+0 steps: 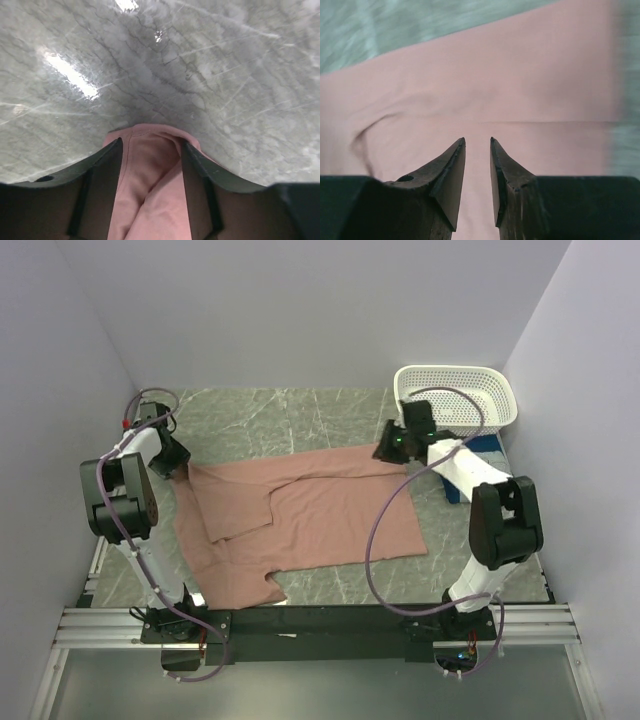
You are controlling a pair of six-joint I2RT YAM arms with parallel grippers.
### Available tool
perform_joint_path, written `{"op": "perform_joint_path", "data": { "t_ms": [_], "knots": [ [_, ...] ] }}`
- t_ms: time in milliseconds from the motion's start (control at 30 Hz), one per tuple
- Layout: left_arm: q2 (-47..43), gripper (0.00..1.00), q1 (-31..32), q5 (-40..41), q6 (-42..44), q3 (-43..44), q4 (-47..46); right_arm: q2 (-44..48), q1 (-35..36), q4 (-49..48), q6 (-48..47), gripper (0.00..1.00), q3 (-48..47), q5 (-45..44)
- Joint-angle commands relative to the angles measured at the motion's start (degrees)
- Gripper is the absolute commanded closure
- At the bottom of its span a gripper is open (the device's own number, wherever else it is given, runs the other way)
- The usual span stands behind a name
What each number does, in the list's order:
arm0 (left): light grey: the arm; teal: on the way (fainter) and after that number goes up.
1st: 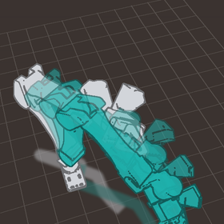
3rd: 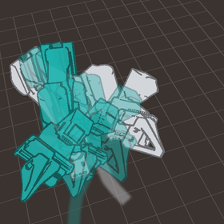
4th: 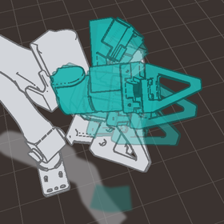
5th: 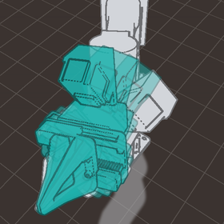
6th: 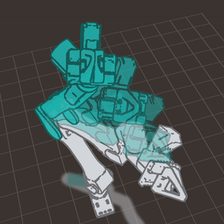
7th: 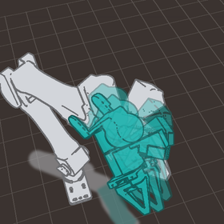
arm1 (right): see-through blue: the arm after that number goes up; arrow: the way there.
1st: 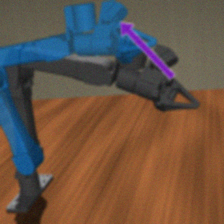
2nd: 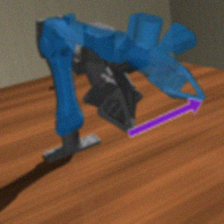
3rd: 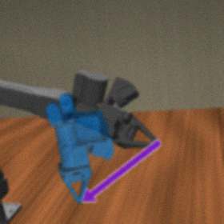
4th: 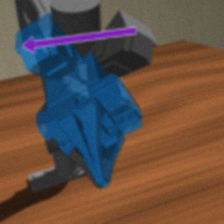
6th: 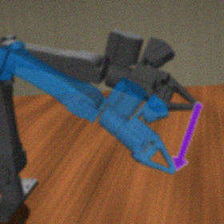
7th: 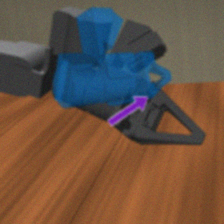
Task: Fold and stack the t-shirts
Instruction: Fold the tshirt
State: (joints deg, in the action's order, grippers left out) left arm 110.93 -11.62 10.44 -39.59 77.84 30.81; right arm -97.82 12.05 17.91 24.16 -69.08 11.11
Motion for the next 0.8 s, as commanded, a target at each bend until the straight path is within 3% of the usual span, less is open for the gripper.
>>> {"op": "perform_joint_path", "data": {
  "t_ms": [0, 267, 767],
  "knots": [
    [-4.8, 0.42, -0.2, 0.9, 1.1, 0.8, 0.0, 1.6, 6.1, -5.4, 3.8, 0.66, 1.4, 2.7],
    [-5.8, 0.42, 0.6, -4.2, 1.3, -1.6, -2.0, -1.5, 11.7, -10.2, 7.2, 0.66, 2.4, 2.9],
    [0.6, 0.6, 0.6, -4.4, 1.7, 0.4, -1.4, -15.0, 10.2, -13.2, 12.7, 0.66, -8.1, 0.8]
  ]
}}
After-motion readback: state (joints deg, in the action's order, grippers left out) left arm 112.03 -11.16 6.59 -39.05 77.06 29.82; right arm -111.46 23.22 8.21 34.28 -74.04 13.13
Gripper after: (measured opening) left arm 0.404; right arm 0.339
